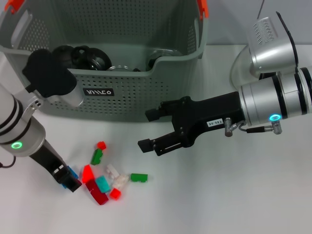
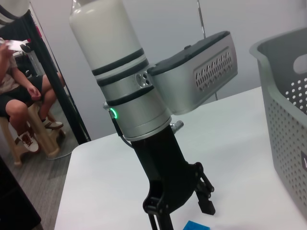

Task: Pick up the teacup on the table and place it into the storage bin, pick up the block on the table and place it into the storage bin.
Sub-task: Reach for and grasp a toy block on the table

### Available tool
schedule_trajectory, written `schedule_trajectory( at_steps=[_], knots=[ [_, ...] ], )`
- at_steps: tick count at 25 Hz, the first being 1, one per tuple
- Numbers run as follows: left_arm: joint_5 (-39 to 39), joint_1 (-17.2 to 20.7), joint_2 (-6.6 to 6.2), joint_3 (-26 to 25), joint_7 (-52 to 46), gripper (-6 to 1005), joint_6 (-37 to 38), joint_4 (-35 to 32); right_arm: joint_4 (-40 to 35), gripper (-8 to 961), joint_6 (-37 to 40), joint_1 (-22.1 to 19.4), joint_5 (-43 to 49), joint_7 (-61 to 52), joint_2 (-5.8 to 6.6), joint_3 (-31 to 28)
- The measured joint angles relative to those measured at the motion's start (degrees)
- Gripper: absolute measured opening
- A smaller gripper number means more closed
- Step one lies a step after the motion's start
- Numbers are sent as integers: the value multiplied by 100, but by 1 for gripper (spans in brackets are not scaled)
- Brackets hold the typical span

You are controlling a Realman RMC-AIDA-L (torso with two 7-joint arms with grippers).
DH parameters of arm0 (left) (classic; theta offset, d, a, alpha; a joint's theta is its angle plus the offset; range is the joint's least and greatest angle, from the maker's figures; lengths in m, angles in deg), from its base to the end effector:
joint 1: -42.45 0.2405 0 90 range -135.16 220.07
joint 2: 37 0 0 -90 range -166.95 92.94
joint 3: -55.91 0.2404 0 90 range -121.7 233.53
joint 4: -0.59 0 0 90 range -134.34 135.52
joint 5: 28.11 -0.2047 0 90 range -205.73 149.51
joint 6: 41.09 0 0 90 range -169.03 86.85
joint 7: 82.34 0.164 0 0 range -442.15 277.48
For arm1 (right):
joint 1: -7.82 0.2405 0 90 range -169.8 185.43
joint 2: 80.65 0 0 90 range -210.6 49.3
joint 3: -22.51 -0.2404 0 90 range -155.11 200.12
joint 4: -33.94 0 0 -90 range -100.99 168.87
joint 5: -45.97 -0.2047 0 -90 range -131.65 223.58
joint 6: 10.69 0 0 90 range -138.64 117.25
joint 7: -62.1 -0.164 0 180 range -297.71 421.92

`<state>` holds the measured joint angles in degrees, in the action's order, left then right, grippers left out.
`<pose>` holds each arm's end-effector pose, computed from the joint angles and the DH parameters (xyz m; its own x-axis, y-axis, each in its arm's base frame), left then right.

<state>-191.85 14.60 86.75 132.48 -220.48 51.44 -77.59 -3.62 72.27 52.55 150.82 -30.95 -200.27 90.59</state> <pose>-0.2379 0.3149 -0.0071 0.6393 0.6690 -0.3790 0.4796 -0.7322 -0.4836 0.1274 0.3446 -0.0721 0.9018 -0.2807 -0.3285 -0.2634 -0.9598 0.0970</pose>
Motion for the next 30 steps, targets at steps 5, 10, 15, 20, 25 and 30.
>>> schedule_trajectory(
  at_steps=[5, 10, 15, 20, 25, 30],
  knots=[
    [0, -1, 3, 60, 7, 877, -63, 78, -6, 941, -8, 1, 0, -2, 0, -11],
    [0, -9, -1, 67, 7, 877, -149, 223, -2, 941, -36, 8, 0, 16, 0, -14],
    [0, -32, -1, 70, 7, 877, -237, 355, -7, 941, -55, 9, 0, 12, 0, -8],
    [-1, -32, -1, 70, 6, 872, -321, 412, -13, 941, -67, 18, 0, 0, 0, -10],
    [-7, -68, -26, 49, -5, 866, -374, 515, -15, 941, -71, 28, 0, -1, 0, -15],
    [-9, -100, -42, -7, -38, 657, -389, 498, -15, 941, -71, 28, 0, -2, 1, -29]
  ],
)
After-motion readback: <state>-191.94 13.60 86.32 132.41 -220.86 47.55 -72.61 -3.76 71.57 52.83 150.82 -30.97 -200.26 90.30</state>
